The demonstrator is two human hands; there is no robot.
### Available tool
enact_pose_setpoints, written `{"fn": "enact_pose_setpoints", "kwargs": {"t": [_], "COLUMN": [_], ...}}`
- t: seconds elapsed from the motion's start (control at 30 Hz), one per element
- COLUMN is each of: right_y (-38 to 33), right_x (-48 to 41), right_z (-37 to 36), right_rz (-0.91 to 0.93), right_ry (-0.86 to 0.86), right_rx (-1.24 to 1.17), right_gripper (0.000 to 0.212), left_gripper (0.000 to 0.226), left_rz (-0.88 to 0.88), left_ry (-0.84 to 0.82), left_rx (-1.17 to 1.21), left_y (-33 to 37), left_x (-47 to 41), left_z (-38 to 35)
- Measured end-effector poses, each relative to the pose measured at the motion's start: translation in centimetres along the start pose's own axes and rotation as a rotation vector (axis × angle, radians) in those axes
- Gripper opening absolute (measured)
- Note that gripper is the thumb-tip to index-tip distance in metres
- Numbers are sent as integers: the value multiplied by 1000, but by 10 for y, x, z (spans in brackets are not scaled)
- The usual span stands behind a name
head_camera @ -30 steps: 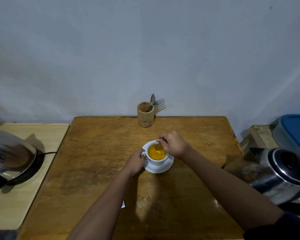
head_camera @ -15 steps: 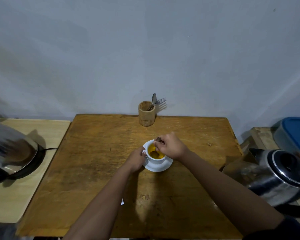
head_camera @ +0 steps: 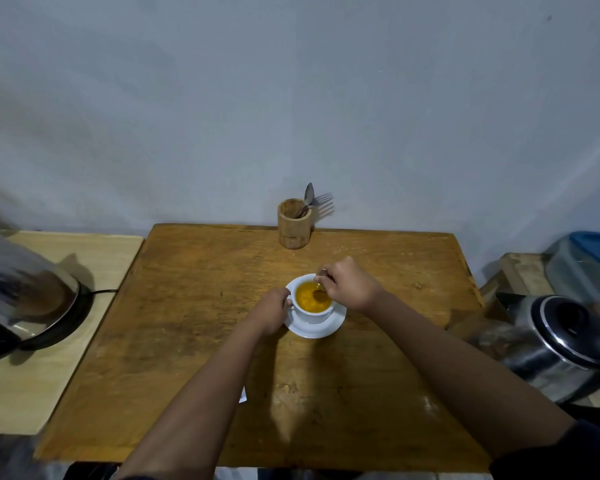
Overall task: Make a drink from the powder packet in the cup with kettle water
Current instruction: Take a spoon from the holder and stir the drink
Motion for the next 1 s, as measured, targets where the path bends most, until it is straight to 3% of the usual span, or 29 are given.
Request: {"fn": "enact_pose_setpoints", "kwargs": {"t": [0.33,0.73,0.87,1.0], "right_y": [-2,-16,5,55], "right_x": [12,26,30,42], "right_z": [7,68,72,67], "right_rz": [25,186,55,-190], "right_ry": [-27,260,319,505], "right_rx": [-107,-237,-375,-739], "right_gripper": [17,9,10,16], "left_gripper": [28,27,25,19], "left_rz": [39,77,95,108], "left_ry": [57,107,128,168], "left_rx": [15,0,28,116], "left_y": [1,2,-2,-5], "left_x": [4,8,8,10], "left_z": [5,7,6,10]}}
Point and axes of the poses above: each hand's wrist, its own x-axis away from the middle knuckle, its own z-axis out of the back of the hand, y = z × x, the point moved 10 cm from there along -x, towards the middle knuckle, and after that the axes turned 1 degree about -x, right-handed, at the moved point
